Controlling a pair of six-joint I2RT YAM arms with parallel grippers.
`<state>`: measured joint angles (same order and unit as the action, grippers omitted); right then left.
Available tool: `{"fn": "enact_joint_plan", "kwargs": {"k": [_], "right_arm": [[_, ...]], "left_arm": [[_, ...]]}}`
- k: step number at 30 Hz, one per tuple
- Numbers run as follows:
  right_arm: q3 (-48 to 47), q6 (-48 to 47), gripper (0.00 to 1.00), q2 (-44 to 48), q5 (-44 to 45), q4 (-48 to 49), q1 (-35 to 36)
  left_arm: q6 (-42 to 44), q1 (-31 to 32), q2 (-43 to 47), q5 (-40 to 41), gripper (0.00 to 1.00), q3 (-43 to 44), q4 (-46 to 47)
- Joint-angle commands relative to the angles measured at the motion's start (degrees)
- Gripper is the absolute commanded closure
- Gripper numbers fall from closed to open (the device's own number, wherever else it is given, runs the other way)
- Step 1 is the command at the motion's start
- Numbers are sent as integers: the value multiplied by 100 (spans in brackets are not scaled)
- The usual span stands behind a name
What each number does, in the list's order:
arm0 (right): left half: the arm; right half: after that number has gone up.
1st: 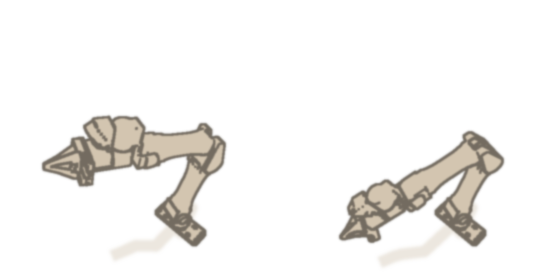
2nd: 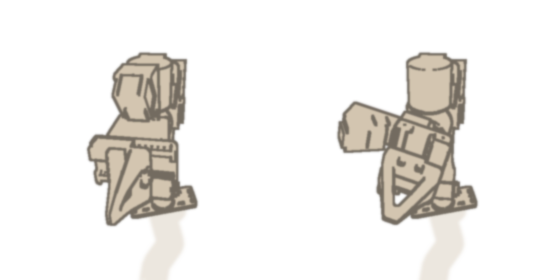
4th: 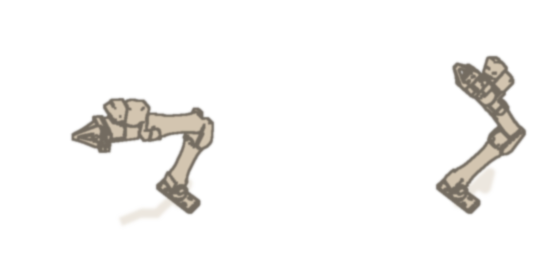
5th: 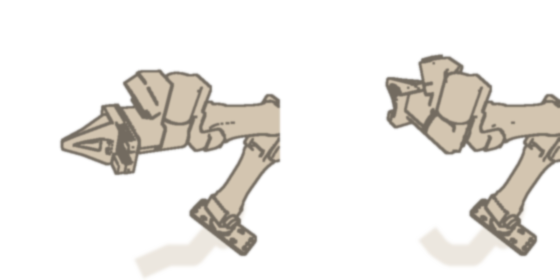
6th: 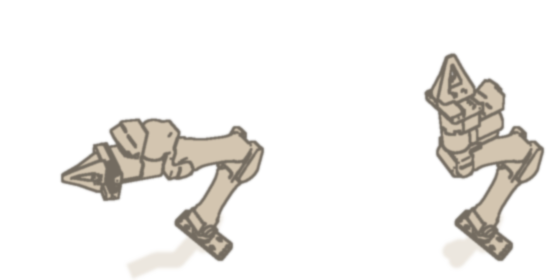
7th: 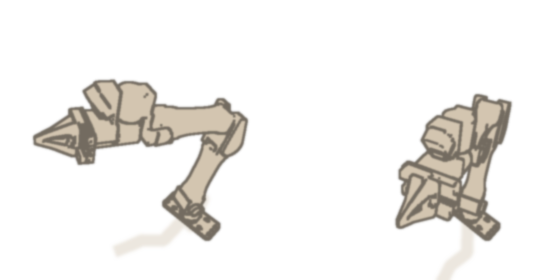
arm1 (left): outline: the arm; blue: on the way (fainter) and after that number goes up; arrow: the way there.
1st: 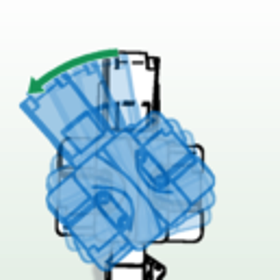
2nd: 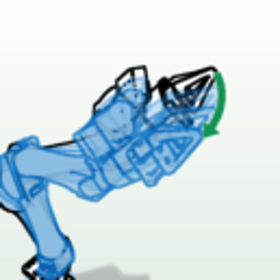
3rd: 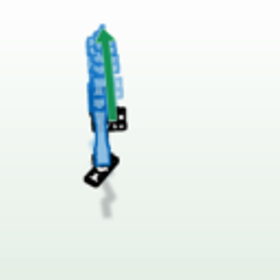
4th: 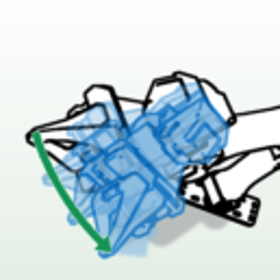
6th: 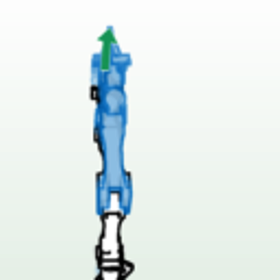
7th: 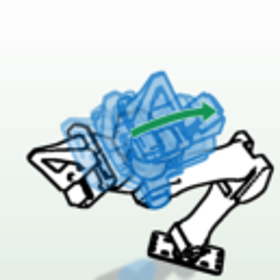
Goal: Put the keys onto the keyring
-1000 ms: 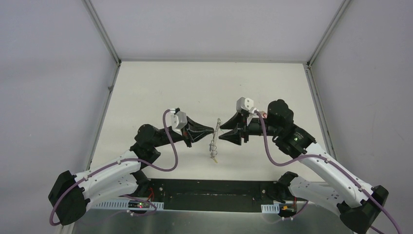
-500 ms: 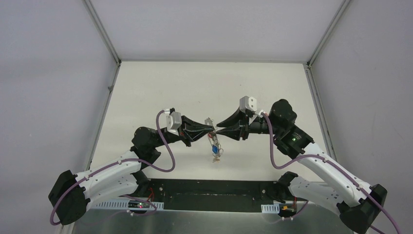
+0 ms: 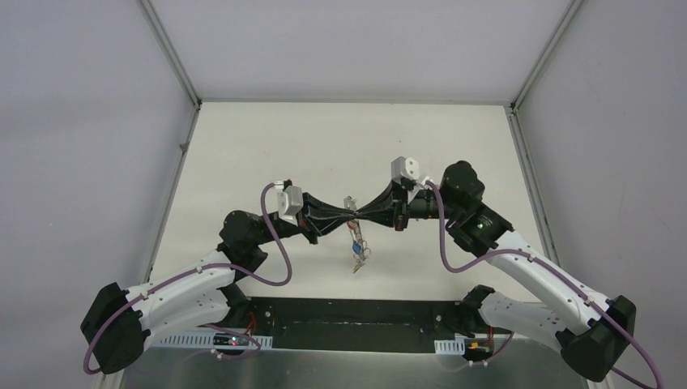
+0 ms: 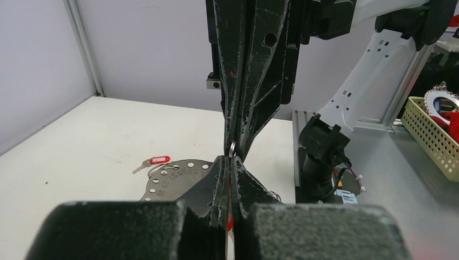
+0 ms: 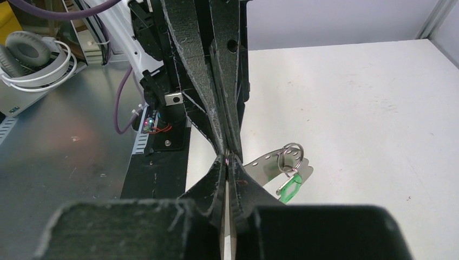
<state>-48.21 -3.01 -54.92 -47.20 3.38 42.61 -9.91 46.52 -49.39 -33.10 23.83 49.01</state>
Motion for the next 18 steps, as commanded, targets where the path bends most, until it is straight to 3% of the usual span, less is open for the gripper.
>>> {"fn": "enact_joint_plan", "kwargs": {"k": [1,5,11,18], "right_arm": [[-268,-19,100,-88,-35,-44,-7],[-398,-108,100,-63,-23,-385,-9],[-990,-284,100,-315,119,-1668,-8],[-1720,-502,100,-821,573,-3194,-7]], "left_arm": [[-99,58,75,-71,100,135,472],[-53,57,126,-51,99,146,254],[96,58,477,202,61,426,-1007],[376,54,728,419,49,835,-2584]]}}
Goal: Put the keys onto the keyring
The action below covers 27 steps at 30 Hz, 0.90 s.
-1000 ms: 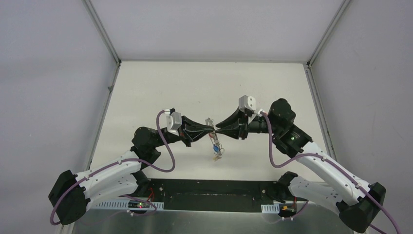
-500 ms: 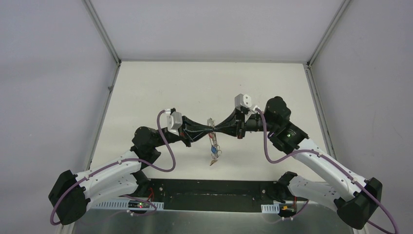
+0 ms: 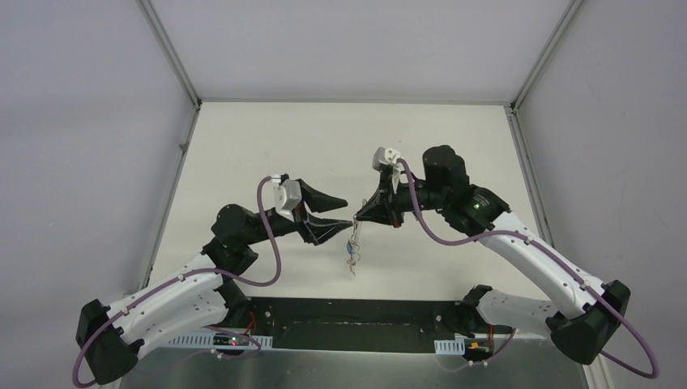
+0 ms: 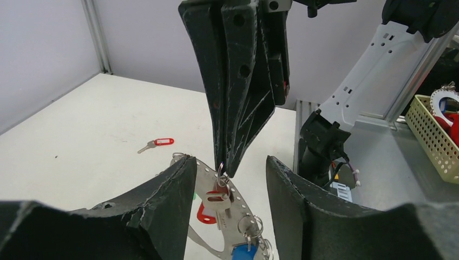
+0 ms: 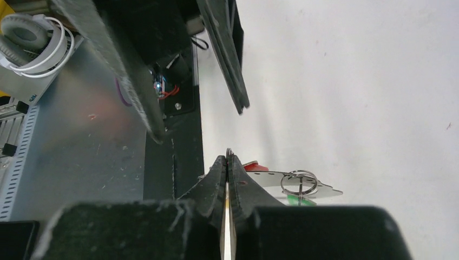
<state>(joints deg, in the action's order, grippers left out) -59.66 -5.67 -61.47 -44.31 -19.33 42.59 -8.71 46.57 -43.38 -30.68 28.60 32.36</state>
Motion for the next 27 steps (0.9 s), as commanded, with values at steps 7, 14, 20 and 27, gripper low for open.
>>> {"fn": "enact_joint_plan", "kwargs": {"k": [7,14,20,27], "right_arm": [[-1269,-625,100,-666,551,-2260,9],[-1818,-1025,100,-1096,693,-3213,77],[-2266,-1274,100,-1589,870,-4022,236],[-2194,-1559,100,-1555,523,-4017,276]], "left_arm": [[595,50,-63,78,49,679,-1808],[1050,54,-786,-355,52,1339,-2759],[1219,99,-1443,-900,54,1613,-2751],[1328,173,-1759,-1287,63,1441,-2217]]}}
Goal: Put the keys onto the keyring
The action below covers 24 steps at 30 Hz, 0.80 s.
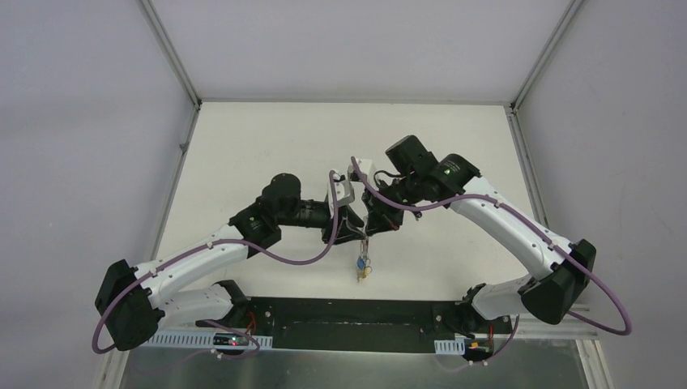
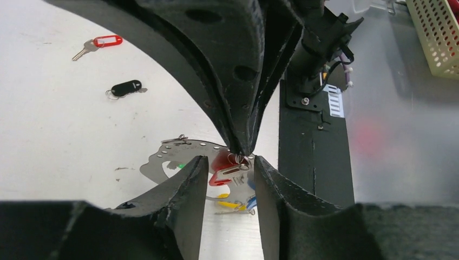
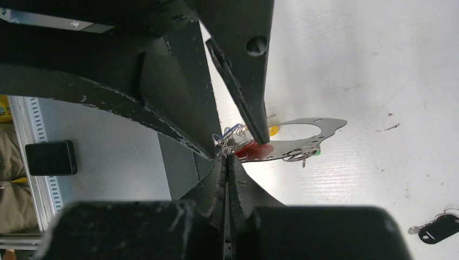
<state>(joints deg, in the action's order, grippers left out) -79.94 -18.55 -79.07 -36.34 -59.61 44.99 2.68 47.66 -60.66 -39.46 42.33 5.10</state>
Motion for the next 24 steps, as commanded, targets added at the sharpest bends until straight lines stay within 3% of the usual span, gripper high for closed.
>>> {"fn": "enact_joint_plan", "kwargs": {"k": [1,6,10,17,20,24], "right_arm": [[-102,-272,100,269,-334,113,44],[155,-242,100,558,-518,530,36],[166,-187,100,577,-580,601,38],[162,-192,100,591,-586,597,38],[180,-210,100,621,-606,601,36],[205,-228,100,603,-611,618,40]], "left_arm": [[197,70,-53,-427,65,32,555],[207,104,-110,-472,70,-46,575],[203,143,-191,-590,86,-45,655],[302,168,-269,-591,90,-24,596],[319,182,-261,-527,100,-6,562],[245,181,-199,-396,100,12,564]]}}
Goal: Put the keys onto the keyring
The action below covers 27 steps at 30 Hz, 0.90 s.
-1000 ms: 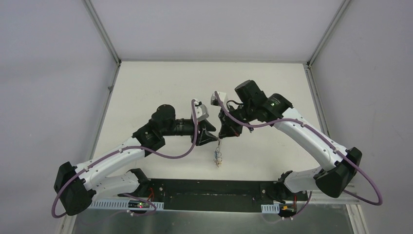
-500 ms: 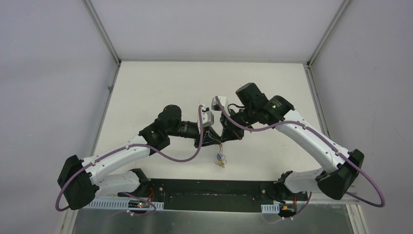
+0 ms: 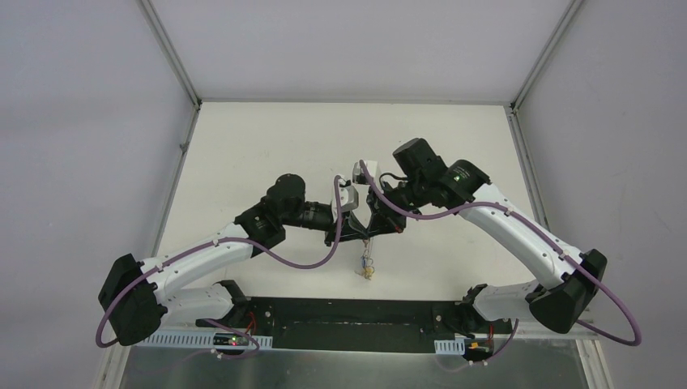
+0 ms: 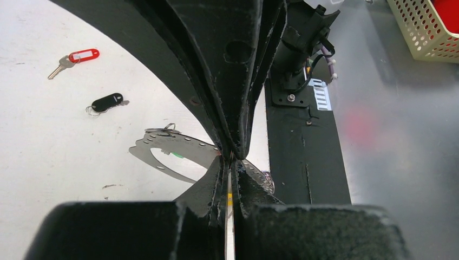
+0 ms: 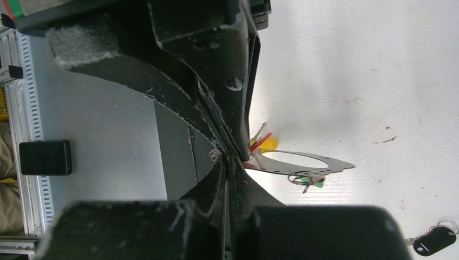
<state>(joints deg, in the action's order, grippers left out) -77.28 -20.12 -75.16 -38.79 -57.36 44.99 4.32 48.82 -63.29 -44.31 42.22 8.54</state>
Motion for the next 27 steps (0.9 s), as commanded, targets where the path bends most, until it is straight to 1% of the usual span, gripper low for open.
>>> {"fn": "enact_joint_plan", "kwargs": {"k": [1,2,3,5,6,7,8,9,10,11,14,16,17,19,21,27], "right_arm": [[-55,-71,100,203,-360,401,32],[-51,-71,100,203,-328,411,35],[-42,-67,97,216,-285,422,36],[-17,-50,84,266,-186,481,29],[31,-1,74,322,-159,581,9],[114,71,63,424,-172,745,-38],[227,171,54,556,-218,957,-99],[373,342,49,711,-280,1222,-156],[554,488,45,901,-317,1557,-229],[819,646,43,1076,-362,1877,-297],[1418,1003,43,1626,-556,2889,-491],[1777,1003,43,1906,-556,3458,-561],[1926,1122,44,2037,-811,3733,-566],[2189,1218,47,2267,-1013,4174,-579],[2400,1245,51,2412,-1083,4491,-579],[2740,1221,56,2605,-1194,4979,-580]], "left_arm": [[52,66,81,120,100,7,227],[32,63,111,151,100,-5,242],[8,65,143,196,100,-30,263],[-69,66,252,312,100,-118,376],[-127,63,310,402,100,-189,463],[-206,65,389,491,100,-267,594],[-290,61,471,600,100,-367,739],[-403,65,548,707,100,-478,944],[-419,64,629,806,100,-595,1165],[-591,60,705,892,100,-719,1457],[-693,62,905,1026,100,-1043,2058],[-720,65,992,1043,100,-1174,2354],[-729,64,1020,1028,100,-1220,2502],[-738,61,1066,981,100,-1307,2799],[-755,62,1091,920,100,-1394,3095],[-778,65,1149,757,100,-1527,3697]]}}
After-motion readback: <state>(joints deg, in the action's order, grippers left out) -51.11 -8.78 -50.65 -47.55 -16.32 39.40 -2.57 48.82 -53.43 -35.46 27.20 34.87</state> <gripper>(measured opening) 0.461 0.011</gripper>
